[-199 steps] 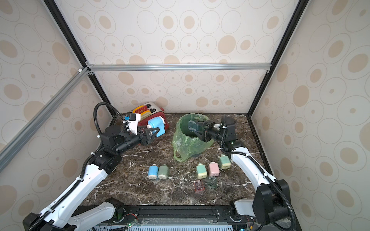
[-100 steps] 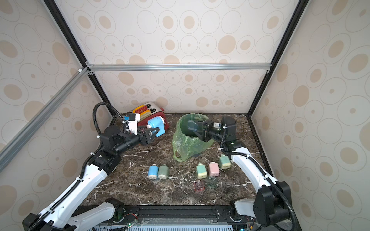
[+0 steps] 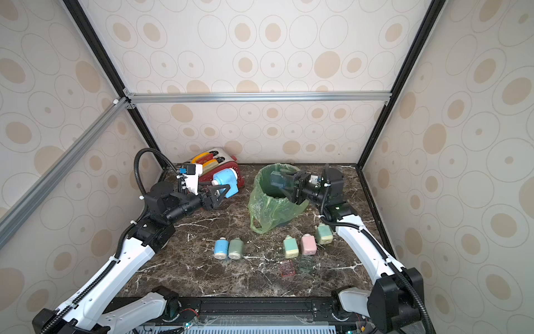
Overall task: Take out the pencil sharpener tray and clean the shavings
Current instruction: Pour the shavings into the trash bin, then place the container at the center of the board.
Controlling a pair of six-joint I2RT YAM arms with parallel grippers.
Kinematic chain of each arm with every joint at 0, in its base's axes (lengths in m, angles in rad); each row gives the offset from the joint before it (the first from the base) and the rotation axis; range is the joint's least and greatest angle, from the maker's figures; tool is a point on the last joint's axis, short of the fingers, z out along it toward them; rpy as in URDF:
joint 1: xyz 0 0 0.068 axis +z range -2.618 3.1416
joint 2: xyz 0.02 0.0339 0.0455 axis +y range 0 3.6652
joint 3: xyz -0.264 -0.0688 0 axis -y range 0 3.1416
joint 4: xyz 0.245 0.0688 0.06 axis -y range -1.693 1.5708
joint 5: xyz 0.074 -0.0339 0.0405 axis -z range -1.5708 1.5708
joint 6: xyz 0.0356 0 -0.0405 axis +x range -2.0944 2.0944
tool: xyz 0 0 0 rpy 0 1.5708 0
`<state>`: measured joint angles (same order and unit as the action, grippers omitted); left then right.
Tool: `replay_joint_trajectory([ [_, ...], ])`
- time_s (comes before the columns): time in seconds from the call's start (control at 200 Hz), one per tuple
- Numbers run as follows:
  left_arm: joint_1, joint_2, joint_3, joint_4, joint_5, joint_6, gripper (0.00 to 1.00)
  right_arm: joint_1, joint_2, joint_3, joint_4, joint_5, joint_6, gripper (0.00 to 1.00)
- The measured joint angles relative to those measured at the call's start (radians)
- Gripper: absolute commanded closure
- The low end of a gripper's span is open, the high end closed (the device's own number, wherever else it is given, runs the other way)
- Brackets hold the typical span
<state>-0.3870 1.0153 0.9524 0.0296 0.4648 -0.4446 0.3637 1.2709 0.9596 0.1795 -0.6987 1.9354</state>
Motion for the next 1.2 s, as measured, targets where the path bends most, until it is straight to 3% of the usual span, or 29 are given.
replay_joint_trajectory([
  [0.16, 0.0, 0.0, 0.0, 0.001, 0.0, 0.0, 1.0, 0.002, -0.002, 0.0, -0.001, 0.001, -0.004, 1.0],
  [0.325, 0.0, 0.0, 0.0, 0.001, 0.0, 0.0, 1.0, 0.003, -0.001, 0.125, -0.069, -0.008, -0.11, 1.0],
  [0.496, 0.0, 0.0, -0.003, 0.002, 0.0, 0.0, 1.0, 0.017, -0.003, 0.275, -0.211, -0.033, -0.374, 1.0],
  [0.631, 0.0, -0.006, -0.006, -0.001, -0.007, 0.0, 1.0, 0.077, -0.045, 0.325, -0.414, 0.028, -0.663, 1.0],
  [0.736, 0.0, -0.016, -0.008, -0.001, -0.018, 0.0, 1.0, 0.209, -0.105, 0.336, -0.571, 0.15, -0.902, 1.0],
  [0.896, 0.0, -0.023, -0.008, 0.0, -0.027, 0.001, 1.0, 0.518, -0.186, 0.314, -0.73, 0.426, -1.196, 1.0],
  [1.087, 0.0, -0.023, -0.008, -0.001, -0.03, 0.002, 1.0, 0.86, -0.215, 0.072, -0.73, 0.804, -1.342, 1.0],
  [1.202, 0.0, -0.023, -0.008, 0.0, -0.03, 0.003, 1.0, 0.983, -0.172, -0.092, -0.679, 0.97, -1.365, 1.0],
])
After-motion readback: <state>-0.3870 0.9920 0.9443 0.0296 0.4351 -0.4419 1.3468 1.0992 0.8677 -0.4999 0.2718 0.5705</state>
